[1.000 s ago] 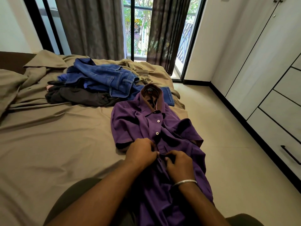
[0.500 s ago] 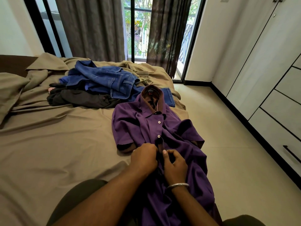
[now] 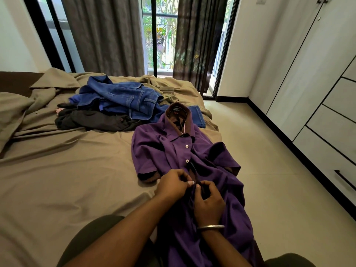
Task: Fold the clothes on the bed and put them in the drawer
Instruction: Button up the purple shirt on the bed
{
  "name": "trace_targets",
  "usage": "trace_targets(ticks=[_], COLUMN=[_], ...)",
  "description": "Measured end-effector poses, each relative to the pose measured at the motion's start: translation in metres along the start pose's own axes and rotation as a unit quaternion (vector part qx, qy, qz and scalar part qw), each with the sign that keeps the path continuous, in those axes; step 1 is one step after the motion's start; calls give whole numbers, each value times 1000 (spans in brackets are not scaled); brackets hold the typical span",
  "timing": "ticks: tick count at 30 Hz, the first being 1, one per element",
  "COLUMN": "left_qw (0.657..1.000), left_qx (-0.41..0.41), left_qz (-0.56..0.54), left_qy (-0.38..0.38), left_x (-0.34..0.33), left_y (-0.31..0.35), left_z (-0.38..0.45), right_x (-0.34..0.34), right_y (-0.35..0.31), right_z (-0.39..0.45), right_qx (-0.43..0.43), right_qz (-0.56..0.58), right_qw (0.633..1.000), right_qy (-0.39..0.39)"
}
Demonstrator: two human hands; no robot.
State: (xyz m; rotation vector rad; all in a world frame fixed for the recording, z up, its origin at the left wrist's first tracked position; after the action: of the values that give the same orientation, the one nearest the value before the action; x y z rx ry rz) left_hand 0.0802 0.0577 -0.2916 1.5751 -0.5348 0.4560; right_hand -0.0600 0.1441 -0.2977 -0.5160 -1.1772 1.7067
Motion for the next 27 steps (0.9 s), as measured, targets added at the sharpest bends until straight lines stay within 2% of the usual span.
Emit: trace_targets(ticks=[5, 11, 14, 17, 27], left_qw=[1000, 997, 994, 994, 998], left_qx=[-5, -5, -8, -8, 5], left_qz=[16, 73, 105, 104, 55], left_qy=[-4, 16, 28, 27, 7], left_x=[0, 3, 5, 6, 3], left_y=[0, 0, 2, 2, -3], left_z=[-2, -5, -7, -7, -4], right_x=[-2, 6, 4, -1, -6], right_y=[2, 3, -2, -7, 1], right_z=[-3, -1, -2, -5, -8], right_qx=[-6, -8, 18, 48, 32], right_qz=[29, 44, 54, 66, 69], right_qw=[999, 999, 998, 996, 995], right_qy=[-16, 22, 5, -30, -60])
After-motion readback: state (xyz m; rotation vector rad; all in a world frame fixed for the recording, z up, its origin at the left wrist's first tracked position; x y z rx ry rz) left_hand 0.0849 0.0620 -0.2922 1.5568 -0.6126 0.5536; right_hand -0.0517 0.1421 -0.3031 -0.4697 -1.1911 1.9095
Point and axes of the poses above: each hand's wrist, its own z-axis towards the middle knuckle, its own x-axis out of the back of the hand, y = z × x, the point moved 9 cm from there along z, towards the middle knuckle, and after that the axes turned 13 degrees about y, right-handed, at the moved point
